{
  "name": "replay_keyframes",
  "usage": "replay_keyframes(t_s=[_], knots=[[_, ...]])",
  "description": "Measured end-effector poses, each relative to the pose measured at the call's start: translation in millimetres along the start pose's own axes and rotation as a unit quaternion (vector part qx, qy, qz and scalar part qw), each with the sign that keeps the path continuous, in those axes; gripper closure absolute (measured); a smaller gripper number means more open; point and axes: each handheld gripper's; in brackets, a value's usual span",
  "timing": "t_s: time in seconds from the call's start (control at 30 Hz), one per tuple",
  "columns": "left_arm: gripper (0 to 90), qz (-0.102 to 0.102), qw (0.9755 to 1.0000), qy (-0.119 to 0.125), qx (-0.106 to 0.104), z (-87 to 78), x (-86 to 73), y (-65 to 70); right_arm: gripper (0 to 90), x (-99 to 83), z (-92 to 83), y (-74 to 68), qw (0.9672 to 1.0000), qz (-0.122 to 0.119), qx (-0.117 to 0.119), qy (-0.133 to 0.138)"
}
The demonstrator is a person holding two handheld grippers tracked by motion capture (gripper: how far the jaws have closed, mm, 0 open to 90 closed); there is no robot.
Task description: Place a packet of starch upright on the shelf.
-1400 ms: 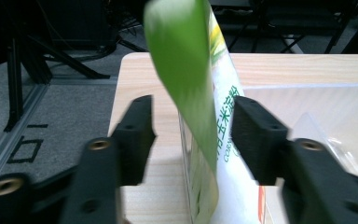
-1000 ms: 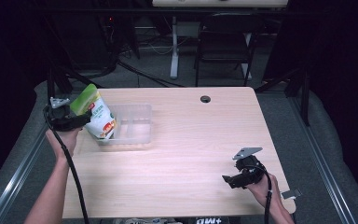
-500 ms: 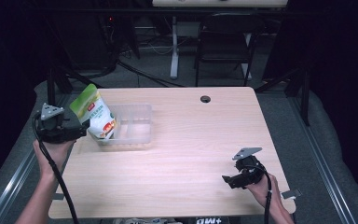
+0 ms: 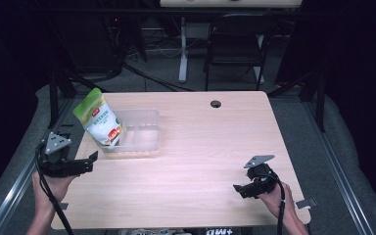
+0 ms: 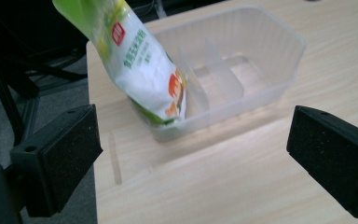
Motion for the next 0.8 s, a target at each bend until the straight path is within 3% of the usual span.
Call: replay_keyframes(t_s=[0.23,0.6,0.8], knots=[[2.2,0.01,0.9995,-0.026,-0.013,-6.0,-23.7,7.5,13.9,-0.2,0.0,0.3,1.0,-0.001,0.001,0.0],[0.7,-0.001,0.9971,-0.07,-0.032,4.3,-61.1,26.8,13.9,-0.5,0.9,0.1,1.0,-0.002,0.001,-0.003],[0.4,-0.014,0.995,-0.092,-0.037,13.8,-79.6,30.5,14.0,-0.9,2.8,-0.6,1.0,-0.001,0.001,-0.001]])
Point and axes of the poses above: each handheld gripper's, and its own axes: z roughly forward along the jaws, x roughly out of its top, y roughly to its right, and after that the axes turned 1 degree about x, right-handed
